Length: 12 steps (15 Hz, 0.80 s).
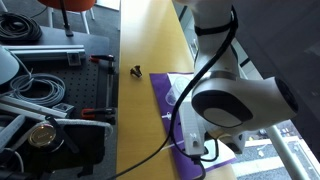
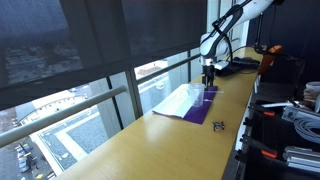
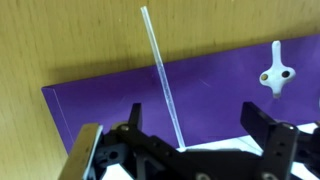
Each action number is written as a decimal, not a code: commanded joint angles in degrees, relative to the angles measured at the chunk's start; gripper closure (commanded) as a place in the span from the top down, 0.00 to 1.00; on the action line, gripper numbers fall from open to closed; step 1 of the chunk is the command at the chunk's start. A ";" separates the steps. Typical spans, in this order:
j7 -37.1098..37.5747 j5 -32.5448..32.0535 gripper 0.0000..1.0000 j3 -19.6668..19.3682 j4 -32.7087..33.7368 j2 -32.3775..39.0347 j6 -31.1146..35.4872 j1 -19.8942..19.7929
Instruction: Put the straw in the cup
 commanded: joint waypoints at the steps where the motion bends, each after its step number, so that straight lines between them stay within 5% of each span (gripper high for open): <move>1: -0.86 -0.99 1.00 0.68 -0.76 -0.15 1.92 -0.95; 8: 0.08 -1.79 1.00 1.14 1.54 3.13 4.92 0.28; 9: 0.15 -1.81 0.93 1.18 1.75 3.63 5.02 0.31; 10: 0.26 -1.83 0.72 1.18 1.90 4.12 5.26 0.33; 12: 0.47 -1.98 0.68 1.08 2.29 5.01 5.38 0.38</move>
